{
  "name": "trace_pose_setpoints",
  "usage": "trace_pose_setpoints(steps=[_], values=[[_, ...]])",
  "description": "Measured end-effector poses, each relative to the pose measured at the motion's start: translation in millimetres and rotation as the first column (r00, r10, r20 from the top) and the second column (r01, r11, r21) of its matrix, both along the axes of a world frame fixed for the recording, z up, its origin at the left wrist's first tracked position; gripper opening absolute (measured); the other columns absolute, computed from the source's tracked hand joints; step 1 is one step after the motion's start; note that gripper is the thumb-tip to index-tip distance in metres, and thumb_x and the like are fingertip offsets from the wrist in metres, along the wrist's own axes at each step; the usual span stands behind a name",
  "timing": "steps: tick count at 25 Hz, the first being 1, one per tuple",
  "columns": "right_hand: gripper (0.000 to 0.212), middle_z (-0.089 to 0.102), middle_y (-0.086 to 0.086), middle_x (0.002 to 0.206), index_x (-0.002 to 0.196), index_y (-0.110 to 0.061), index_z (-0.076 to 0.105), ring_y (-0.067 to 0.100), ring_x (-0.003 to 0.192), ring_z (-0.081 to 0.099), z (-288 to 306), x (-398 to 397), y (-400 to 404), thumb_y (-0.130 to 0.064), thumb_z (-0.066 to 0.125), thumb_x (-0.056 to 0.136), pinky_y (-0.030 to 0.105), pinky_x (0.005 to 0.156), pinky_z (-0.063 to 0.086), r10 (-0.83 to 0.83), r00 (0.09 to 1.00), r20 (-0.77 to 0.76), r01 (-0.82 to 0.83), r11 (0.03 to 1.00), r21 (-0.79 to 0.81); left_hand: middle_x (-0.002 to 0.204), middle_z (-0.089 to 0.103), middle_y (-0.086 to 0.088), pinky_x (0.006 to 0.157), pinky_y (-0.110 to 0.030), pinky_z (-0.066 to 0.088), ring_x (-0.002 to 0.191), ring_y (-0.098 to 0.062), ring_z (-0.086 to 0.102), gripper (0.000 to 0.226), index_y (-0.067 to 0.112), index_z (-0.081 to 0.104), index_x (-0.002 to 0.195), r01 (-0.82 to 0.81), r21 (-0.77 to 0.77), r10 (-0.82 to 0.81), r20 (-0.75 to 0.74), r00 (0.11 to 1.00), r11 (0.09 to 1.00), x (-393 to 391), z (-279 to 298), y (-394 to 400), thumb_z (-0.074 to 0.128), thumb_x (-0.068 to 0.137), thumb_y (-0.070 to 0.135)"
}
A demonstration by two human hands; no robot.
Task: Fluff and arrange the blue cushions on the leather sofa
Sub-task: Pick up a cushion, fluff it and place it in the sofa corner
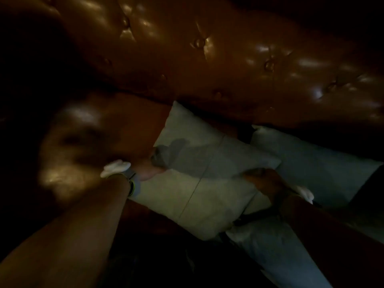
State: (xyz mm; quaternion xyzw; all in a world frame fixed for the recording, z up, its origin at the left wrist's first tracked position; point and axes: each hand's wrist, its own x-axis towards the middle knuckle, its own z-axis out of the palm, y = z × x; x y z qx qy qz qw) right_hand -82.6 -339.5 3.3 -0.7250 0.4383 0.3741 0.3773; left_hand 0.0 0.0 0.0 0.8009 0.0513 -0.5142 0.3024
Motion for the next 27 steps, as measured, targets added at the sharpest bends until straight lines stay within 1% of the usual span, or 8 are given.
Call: trace_pose_setpoints(steps=[3,5,8,13,16,19,23,27], values=[[0.081,0.036,0.004,0.156,0.152,-0.021,0.031,0.031,0.142,0.035,-15.8,-12.9,2.0,-0.046,0.069,0.086,0.046,0.118,0.030,-0.154,0.988,-0.020,0.156,0.983,0.097,0.166,0.011,-0.004,0.121,-0.045,0.021,0.152,-0.028,0.016,0.105,0.016,0.004,0.157,-0.082,-0.102,0.072,-0.102,0.992,0.991,9.7,-21.2,-3.7,0.071,0.081,0.045],[0.083,0.041,0.000,0.152,0.149,-0.026,0.038,0.029,0.138,0.040,-24.7,-27.8,6.5,-0.047,0.076,0.078,0.047,0.116,0.034,-0.215,0.976,0.015,0.213,0.973,0.085,0.167,0.005,-0.001,0.123,-0.047,0.018,0.154,-0.026,0.011,0.108,0.020,0.001,0.157,-0.278,-0.134,0.251,-0.192,0.949,0.951,13.6,-34.3,-4.9,0.071,0.079,0.045],[0.078,0.048,0.001,0.149,0.143,-0.023,0.047,0.025,0.134,0.046,-36.2,-39.1,17.7,-0.040,0.080,0.075,0.045,0.115,0.036,-0.322,0.941,0.106,0.316,0.946,0.072,0.164,0.019,-0.001,0.122,-0.045,0.023,0.151,-0.026,0.022,0.095,0.020,0.015,0.157,-0.345,-0.178,0.317,-0.168,0.933,0.921,21.6,-50.4,-1.7,0.073,0.083,0.031],[0.080,0.050,0.007,0.147,0.145,-0.012,0.043,0.025,0.132,0.049,-48.0,-50.2,27.9,-0.032,0.080,0.077,0.034,0.107,0.040,-0.434,0.870,0.236,0.436,0.899,0.046,0.161,0.030,0.001,0.118,-0.053,0.031,0.147,-0.029,0.032,0.127,0.030,0.029,0.152,-0.450,-0.212,0.410,-0.208,0.888,0.868,15.4,-81.0,14.0,0.081,0.044,0.071],[0.075,0.050,0.005,0.146,0.146,-0.013,0.042,0.025,0.134,0.047,-44.0,-50.1,36.0,-0.027,0.077,0.081,0.025,0.098,0.035,-0.486,0.834,0.261,0.493,0.869,0.043,0.149,0.048,-0.008,0.115,-0.052,0.037,0.135,-0.032,0.048,0.103,0.028,0.044,0.143,-0.518,-0.224,0.465,-0.250,0.849,0.825,10.2,-71.6,10.7,0.079,0.054,0.066],[0.077,0.051,0.003,0.145,0.144,-0.019,0.045,0.026,0.133,0.048,-40.7,-49.1,42.5,-0.035,0.079,0.077,0.031,0.104,0.038,-0.552,0.786,0.277,0.553,0.829,0.083,0.154,0.039,-0.005,0.113,-0.040,0.035,0.140,-0.030,0.042,0.066,0.019,0.034,0.150,-0.650,-0.198,0.580,-0.316,0.751,0.734,6.8,-59.0,2.2,0.066,0.091,0.023],[0.101,0.053,-0.003,0.145,0.143,-0.034,0.045,0.025,0.129,0.052,-27.0,-37.6,52.1,-0.067,0.081,0.054,0.049,0.110,0.041,-0.588,0.776,0.227,0.574,0.808,0.132,0.148,0.042,0.003,0.110,-0.034,0.036,0.135,-0.019,0.042,0.084,0.014,0.041,0.146,-0.669,-0.230,0.605,-0.293,0.741,0.707,-2.1,-32.7,-4.0,0.081,0.074,0.032],[0.109,0.062,-0.004,0.134,0.137,-0.034,0.054,0.024,0.117,0.061,-21.6,-23.0,52.6,-0.072,0.085,0.040,0.050,0.103,0.048,-0.623,0.762,0.178,0.578,0.778,0.248,0.145,0.049,-0.002,0.098,-0.029,0.039,0.132,-0.024,0.048,0.067,0.010,0.044,0.144,-0.684,-0.177,0.673,-0.124,0.729,0.708,-0.1,-16.4,4.3,0.073,0.086,0.022]])
